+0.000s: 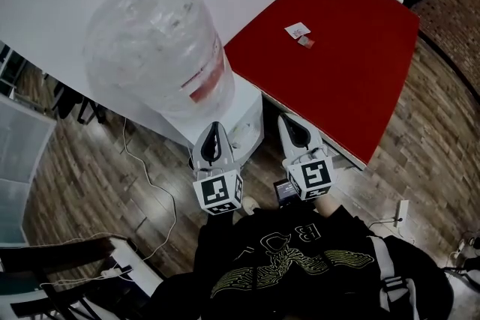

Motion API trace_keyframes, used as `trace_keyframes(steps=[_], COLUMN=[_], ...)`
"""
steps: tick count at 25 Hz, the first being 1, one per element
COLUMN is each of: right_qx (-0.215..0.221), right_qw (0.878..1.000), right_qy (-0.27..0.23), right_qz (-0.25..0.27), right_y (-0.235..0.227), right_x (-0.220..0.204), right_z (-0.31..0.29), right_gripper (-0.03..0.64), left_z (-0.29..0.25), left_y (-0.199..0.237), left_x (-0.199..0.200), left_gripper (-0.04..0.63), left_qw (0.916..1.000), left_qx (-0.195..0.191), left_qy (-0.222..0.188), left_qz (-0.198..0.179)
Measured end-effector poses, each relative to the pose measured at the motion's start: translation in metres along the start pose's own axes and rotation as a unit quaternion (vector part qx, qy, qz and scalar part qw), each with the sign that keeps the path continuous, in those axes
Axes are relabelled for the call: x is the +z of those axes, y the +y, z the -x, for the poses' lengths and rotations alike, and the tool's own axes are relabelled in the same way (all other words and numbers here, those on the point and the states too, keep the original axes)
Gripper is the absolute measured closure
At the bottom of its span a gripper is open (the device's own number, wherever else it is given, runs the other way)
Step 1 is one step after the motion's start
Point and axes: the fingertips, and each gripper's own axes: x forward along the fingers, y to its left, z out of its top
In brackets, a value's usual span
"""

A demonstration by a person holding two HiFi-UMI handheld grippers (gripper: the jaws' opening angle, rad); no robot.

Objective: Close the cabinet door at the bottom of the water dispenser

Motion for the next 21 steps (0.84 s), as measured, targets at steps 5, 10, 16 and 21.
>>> trace_keyframes(steps=[5, 10, 16, 21], right_qx=[-0.002, -0.001, 0.002, 0.001], right_qw=[1.0, 1.0, 1.0, 1.0], right_qy=[0.004, 0.005, 0.004, 0.004], right_qz=[0.001, 0.001, 0.001, 0.001], right_y=[0.0013, 0.0022, 0.0024, 0.0008], right_x=[-0.0021, -0.0036, -0.003, -0.0038], right_z=[0.0003, 0.0009, 0.0012, -0.0006], right_gripper=[0.618, 0.618, 0.618, 0.618], left_z=[0.0009, 0.0027, 0.003, 0.0018], left_y=[-0.0042, -0.0024, -0.0043, -0.0056], left_x=[-0.0034, -0.0063, -0.0059, -0.0089], left_gripper=[0.588, 0.588, 0.588, 0.588], left_qw=[1.0, 0.9999, 0.9999, 0.9999], left_qx=[-0.009, -0.01, -0.011, -0.013], left_qy=[0.001, 0.003, 0.005, 0.008], left_qz=[-0.001, 0.0, -0.003, -0.002])
